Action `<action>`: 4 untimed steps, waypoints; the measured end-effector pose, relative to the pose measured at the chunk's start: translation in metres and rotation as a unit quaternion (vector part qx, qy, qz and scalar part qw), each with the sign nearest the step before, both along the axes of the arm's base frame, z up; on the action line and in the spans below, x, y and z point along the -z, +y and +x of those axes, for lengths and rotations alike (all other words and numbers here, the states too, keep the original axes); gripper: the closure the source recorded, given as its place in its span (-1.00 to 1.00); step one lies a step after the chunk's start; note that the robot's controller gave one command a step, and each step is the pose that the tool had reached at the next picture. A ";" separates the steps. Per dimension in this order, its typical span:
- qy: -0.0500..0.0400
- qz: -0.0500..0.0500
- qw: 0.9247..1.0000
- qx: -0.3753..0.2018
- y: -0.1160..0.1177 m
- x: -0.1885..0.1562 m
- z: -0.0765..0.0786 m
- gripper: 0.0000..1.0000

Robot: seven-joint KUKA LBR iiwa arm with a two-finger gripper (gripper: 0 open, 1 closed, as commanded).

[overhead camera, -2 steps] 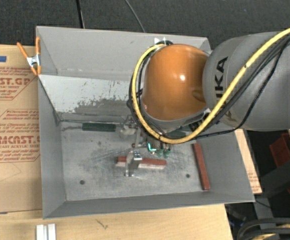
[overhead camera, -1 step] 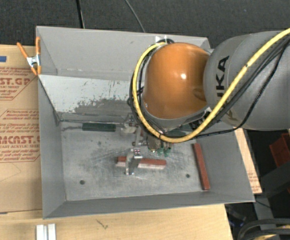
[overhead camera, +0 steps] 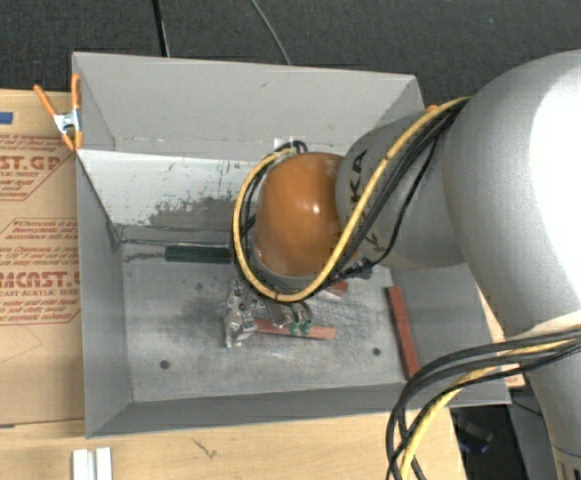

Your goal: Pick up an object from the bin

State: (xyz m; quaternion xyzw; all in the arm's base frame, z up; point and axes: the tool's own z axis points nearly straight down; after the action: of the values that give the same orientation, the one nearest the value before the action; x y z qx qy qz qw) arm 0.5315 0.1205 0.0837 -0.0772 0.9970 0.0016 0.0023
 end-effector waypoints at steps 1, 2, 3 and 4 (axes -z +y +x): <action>0.000 0.003 1.000 -0.004 0.004 0.006 0.001 1.00; 0.001 -0.001 1.000 -0.006 0.002 -0.122 -0.009 -1.00; 0.001 -0.001 1.000 -0.006 0.002 -0.121 -0.009 -1.00; -0.001 -0.001 0.999 -0.036 -0.005 -0.069 -0.010 -1.00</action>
Offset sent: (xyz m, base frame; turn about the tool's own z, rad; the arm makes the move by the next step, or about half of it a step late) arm -0.0096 0.0018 0.1206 -0.0122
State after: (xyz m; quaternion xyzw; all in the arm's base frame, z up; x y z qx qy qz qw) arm 0.5212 0.1157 0.1531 -0.1134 0.9935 0.0005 0.0037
